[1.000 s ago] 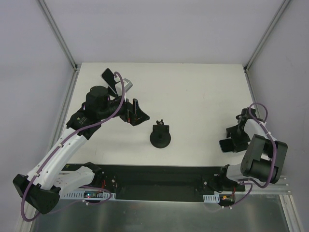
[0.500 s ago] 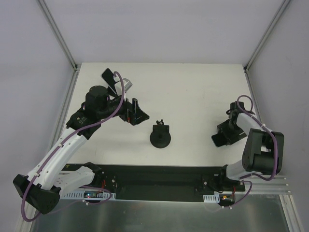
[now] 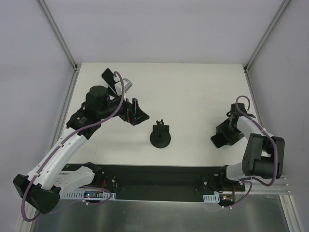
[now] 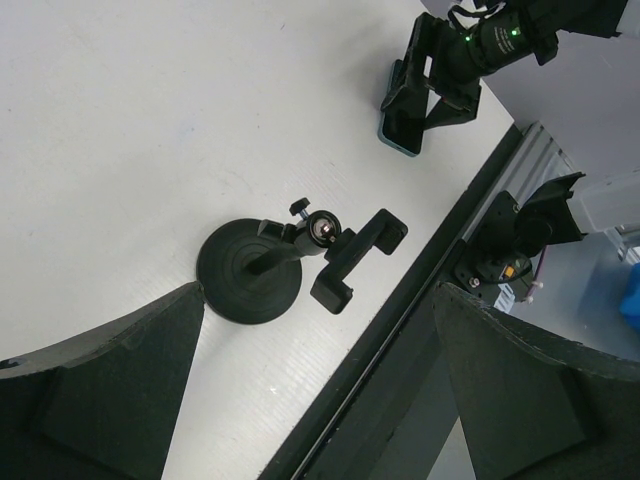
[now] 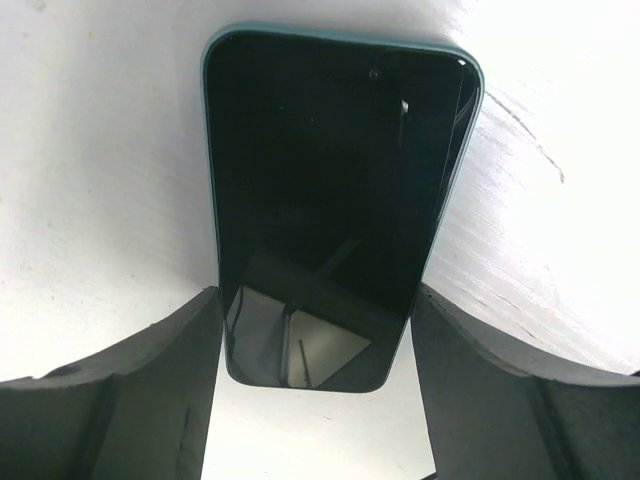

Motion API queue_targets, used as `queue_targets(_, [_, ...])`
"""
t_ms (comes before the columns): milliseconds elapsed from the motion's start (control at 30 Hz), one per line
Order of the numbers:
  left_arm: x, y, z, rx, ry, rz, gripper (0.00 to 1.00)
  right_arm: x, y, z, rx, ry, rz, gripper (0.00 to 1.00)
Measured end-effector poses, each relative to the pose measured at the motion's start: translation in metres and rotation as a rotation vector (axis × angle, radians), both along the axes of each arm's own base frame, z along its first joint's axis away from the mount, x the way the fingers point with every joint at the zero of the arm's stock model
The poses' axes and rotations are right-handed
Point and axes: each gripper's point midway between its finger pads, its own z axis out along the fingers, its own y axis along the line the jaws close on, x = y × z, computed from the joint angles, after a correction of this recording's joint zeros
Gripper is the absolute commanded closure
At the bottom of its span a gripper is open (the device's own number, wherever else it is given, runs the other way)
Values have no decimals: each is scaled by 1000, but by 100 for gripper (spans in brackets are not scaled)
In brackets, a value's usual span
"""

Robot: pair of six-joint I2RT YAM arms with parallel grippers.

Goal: Place the phone on the phone stand

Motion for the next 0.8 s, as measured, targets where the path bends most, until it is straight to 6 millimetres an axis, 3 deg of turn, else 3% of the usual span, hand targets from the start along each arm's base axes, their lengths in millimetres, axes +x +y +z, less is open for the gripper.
queue_targets(100, [0,0,0,0,1,0,5,1,3,3,6,-61,47,100])
queue_targets(267, [0,0,-2,2,4,0,5,18,21,15,52,-290,175,100])
queue_targets(567, [1,0,-3,4,7,0,2,62,54,62,-21,-645,507,100])
queue_targets(733, [2,0,-3,6,6,4,1,74,91,80,-48,-741,684,100])
queue_targets(800, [4,1,-4,12,2,20,1,83,112,96,-70,-790,765,100])
